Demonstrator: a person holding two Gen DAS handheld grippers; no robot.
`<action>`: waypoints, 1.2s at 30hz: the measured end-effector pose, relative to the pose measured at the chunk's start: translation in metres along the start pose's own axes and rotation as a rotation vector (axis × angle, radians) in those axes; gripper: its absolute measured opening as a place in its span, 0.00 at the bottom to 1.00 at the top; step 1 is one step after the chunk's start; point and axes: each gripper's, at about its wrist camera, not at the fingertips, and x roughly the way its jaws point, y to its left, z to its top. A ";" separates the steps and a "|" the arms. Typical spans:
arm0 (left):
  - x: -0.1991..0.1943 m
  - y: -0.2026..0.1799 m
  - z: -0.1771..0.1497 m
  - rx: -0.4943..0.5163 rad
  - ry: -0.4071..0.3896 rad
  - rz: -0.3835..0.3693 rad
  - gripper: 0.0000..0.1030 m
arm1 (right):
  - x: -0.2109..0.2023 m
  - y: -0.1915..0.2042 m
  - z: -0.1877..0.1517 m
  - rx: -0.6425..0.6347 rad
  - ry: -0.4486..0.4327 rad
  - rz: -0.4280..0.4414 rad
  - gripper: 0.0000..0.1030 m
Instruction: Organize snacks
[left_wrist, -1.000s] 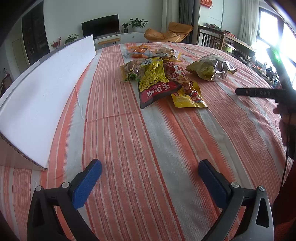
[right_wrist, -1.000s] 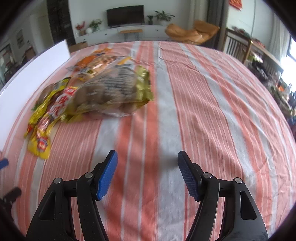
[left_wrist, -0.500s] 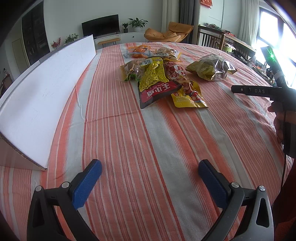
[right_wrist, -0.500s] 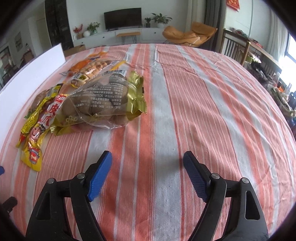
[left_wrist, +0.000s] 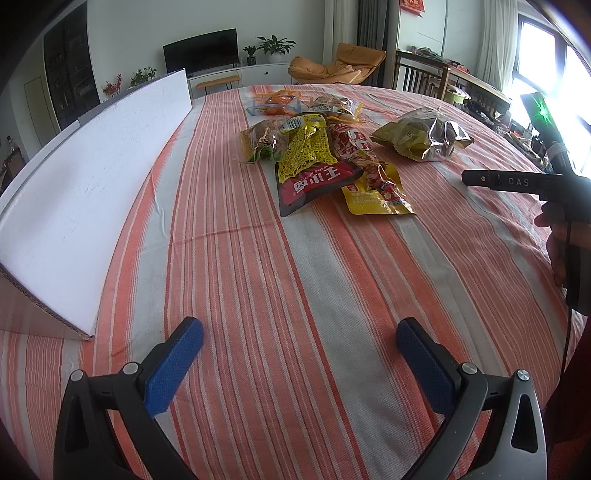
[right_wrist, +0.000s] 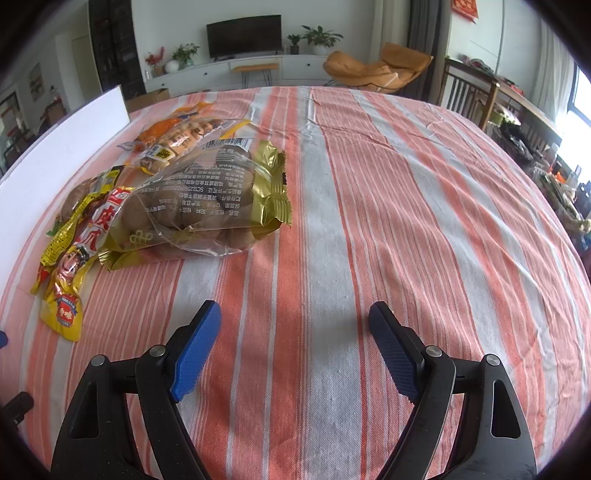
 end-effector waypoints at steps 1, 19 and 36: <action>0.000 0.000 0.000 0.000 0.000 0.000 1.00 | 0.000 0.000 0.000 0.000 0.000 0.000 0.82; 0.000 0.000 -0.001 0.000 0.000 0.000 1.00 | 0.000 0.000 0.000 0.001 0.000 0.000 0.82; -0.001 0.035 0.056 -0.214 0.070 -0.199 1.00 | 0.000 0.000 0.000 0.003 -0.001 0.000 0.82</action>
